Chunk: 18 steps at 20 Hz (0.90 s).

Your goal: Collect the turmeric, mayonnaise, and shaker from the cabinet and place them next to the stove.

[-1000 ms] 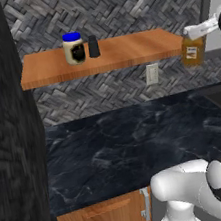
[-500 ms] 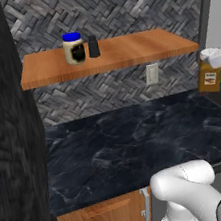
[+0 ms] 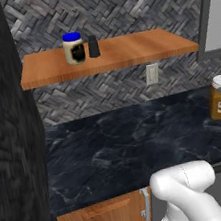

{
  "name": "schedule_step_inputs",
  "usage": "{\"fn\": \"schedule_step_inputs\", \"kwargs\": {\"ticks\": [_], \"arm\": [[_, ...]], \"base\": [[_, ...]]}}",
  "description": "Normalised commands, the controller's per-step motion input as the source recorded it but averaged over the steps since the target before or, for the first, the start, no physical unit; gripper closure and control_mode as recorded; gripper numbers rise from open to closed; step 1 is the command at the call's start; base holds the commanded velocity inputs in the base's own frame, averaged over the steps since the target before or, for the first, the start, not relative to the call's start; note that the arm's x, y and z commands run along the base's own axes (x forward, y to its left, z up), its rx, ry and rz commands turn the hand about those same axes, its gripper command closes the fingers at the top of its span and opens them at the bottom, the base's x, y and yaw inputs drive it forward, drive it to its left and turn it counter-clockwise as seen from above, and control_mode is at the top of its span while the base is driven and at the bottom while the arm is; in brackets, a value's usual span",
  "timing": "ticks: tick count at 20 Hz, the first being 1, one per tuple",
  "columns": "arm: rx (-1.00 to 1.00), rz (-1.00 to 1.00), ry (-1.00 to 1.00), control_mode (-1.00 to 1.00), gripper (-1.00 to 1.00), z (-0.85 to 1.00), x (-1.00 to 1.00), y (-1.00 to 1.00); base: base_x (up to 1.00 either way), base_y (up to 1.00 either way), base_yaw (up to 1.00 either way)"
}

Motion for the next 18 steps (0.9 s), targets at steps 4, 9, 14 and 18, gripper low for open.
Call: {"fn": "schedule_step_inputs", "kwargs": {"ticks": [4, 9, 14, 18], "arm": [[0.0, 0.02, 0.0, 1.0, 1.0, -0.12, -0.34, 0.0], [0.0, 0.0, 0.0, 1.0, 1.0, 0.0, 0.0, 0.0], [0.0, 0.0, 0.0, 1.0, 1.0, 0.0, 0.0, 0.0], [0.0, 0.0, 0.0, 1.0, 1.0, 0.0, 0.0, 0.0]], "base": [[-0.37, 0.01, 0.0], [-0.83, 0.02, -0.08], [-0.66, 0.0, -0.34], [-0.45, -0.03, -0.54]]}}
